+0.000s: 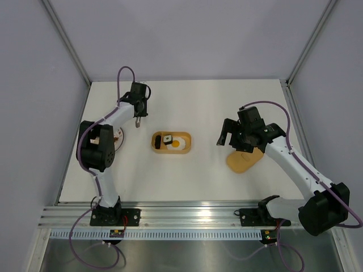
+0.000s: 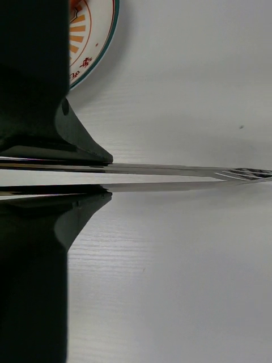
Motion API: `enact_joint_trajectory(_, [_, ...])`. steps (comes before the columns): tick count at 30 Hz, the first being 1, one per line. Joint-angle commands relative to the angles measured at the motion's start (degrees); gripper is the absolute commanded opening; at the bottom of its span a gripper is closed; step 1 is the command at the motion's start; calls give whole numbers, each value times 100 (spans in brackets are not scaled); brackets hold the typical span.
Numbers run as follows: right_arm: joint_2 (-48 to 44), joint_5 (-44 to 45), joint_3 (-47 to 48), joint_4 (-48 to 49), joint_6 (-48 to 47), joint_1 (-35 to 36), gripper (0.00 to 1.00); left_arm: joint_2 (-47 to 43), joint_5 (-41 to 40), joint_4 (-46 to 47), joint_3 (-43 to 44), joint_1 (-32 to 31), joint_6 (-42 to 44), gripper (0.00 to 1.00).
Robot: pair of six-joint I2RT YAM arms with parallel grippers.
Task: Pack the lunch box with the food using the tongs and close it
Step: Place the clamp at the center of the board, then pick up the box lid from the center of the board.
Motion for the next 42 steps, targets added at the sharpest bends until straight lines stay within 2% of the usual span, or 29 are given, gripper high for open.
enact_joint_trajectory(1, [-162, 72, 64, -80, 79, 47, 100, 301, 248, 245, 395, 60, 109, 28])
enact_joint_trajectory(4, [-197, 89, 64, -124, 97, 47, 99, 513, 318, 77, 563, 121, 109, 40])
enact_joint_trajectory(5, [-197, 107, 64, -159, 106, 55, 99, 523, 345, 34, 581, 130, 92, 56])
enact_joint_trajectory(12, [-276, 230, 20, -212, 159, 55, 99, 312, 372, -98, 581, 139, 12, 99])
enact_joint_trajectory(14, [-294, 274, 11, -264, 167, 47, 100, 189, 310, -177, 616, 139, 12, 99])
enact_joint_trajectory(21, [-276, 660, 20, -317, 141, 55, 99, -1101, 12, -520, 467, -1, -242, 99])
enact_joint_trajectory(23, [-171, 845, -103, -186, 159, 55, 99, -1515, -7, -939, 475, -45, -339, 99])
enact_joint_trajectory(26, [13, 767, -454, 235, 246, 55, 99, -1911, 309, -1572, 449, -37, -559, 99])
enact_joint_trajectory(29, [347, 933, -683, 499, 369, 64, 98, -2516, 783, -1681, -112, -72, -699, 99])
enact_joint_trajectory(31, [619, 1021, -779, 718, 370, 64, 90, -2842, 986, -1672, -727, -124, -778, 99])
enact_joint_trajectory(34, [1033, 960, -815, 1096, 300, 73, 84, -3160, 1249, -1663, -1324, -142, -823, 99])
enact_joint_trajectory(36, [1409, 1003, -780, 1203, 291, 73, 81, -3107, 1372, -1689, -1449, -142, -910, 99])
enact_joint_trajectory(37, [1525, 1021, -719, 1264, 247, 82, 72, -3090, 1443, -1689, -1536, -142, -945, 99])
enact_joint_trajectory(40, [1982, 1127, -657, 1423, 238, 108, 64, -3177, 1794, -1523, -1678, -142, -1139, 99])
enact_joint_trajectory(42, [2262, 1179, -631, 1484, 273, 134, 55, -3212, 1935, -1479, -1669, -151, -1244, 99])
